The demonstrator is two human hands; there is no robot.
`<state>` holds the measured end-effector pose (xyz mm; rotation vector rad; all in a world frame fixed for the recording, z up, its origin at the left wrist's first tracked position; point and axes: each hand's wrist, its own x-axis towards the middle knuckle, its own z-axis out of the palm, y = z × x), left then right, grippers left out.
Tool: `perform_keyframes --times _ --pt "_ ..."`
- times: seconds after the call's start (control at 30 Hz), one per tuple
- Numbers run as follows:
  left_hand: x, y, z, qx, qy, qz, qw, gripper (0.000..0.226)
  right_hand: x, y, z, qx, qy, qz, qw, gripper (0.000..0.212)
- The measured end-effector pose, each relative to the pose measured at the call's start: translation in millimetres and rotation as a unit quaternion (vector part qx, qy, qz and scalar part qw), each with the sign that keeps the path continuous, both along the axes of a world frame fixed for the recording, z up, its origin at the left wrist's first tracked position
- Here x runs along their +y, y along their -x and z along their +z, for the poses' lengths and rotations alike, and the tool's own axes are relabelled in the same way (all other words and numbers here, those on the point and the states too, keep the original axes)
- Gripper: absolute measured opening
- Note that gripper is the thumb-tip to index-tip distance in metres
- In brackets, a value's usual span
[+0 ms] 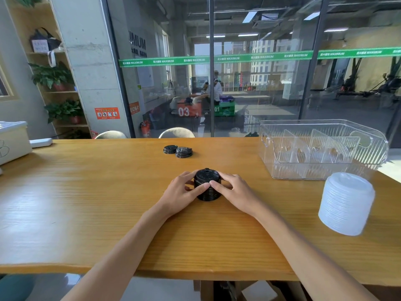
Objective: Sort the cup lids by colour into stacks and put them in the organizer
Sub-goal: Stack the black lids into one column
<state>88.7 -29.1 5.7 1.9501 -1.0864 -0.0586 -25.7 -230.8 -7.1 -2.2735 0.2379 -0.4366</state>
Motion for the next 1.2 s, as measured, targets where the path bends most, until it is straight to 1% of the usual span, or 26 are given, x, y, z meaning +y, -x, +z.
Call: perform_keyframes --times 0.13,0.23,0.3,0.43,0.53,0.57,0.67,0.7,0.77,0.87,0.97,1.07,1.2 --pt "-1 1 1 -0.007 -0.006 0.001 1.000 0.064 -1 0 0 -0.011 -0.004 0.009 1.000 0.071" --pt "0 4 0 -0.031 -0.022 0.014 0.999 0.071 -2 1 -2 -0.004 -0.010 0.003 1.000 0.076" --pt "1 6 0 -0.032 -0.030 0.021 0.999 0.074 -1 1 -1 0.003 -0.011 0.003 1.000 0.076" --pt "2 7 0 -0.023 -0.056 0.033 0.998 0.090 1 2 2 0.000 -0.021 0.004 1.000 0.066" --pt "1 5 -2 -0.026 -0.064 0.042 0.997 0.091 1 1 3 -0.004 -0.030 0.009 0.999 0.060" --pt "1 4 -2 -0.026 -0.062 0.043 0.997 0.090 0 0 3 -0.005 -0.036 0.011 0.999 0.063" --pt "3 2 -1 -0.034 -0.065 0.051 0.996 0.091 -1 -4 5 -0.002 -0.080 0.010 0.997 0.081" --pt "3 1 0 -0.039 -0.068 0.054 0.995 0.092 -2 -6 7 -0.002 -0.101 0.004 0.995 0.084" --pt "4 0 1 -0.050 -0.077 0.058 0.994 0.094 -2 -13 10 -0.010 -0.126 -0.006 0.992 0.080" --pt "8 -6 0 -0.067 -0.087 0.064 0.992 0.094 -1 -31 14 -0.016 -0.090 -0.024 0.996 0.070" --pt "13 -15 -3 -0.062 -0.081 0.082 0.991 0.091 0 -56 19 -0.010 -0.062 -0.039 0.997 0.063" --pt "13 -22 -6 -0.058 -0.068 0.097 0.991 0.089 -4 -82 22 0.001 -0.053 -0.056 0.997 0.060" --pt "11 -26 -8 -0.073 -0.056 0.108 0.990 0.086 -12 -115 27 0.018 -0.043 -0.083 0.995 0.060"
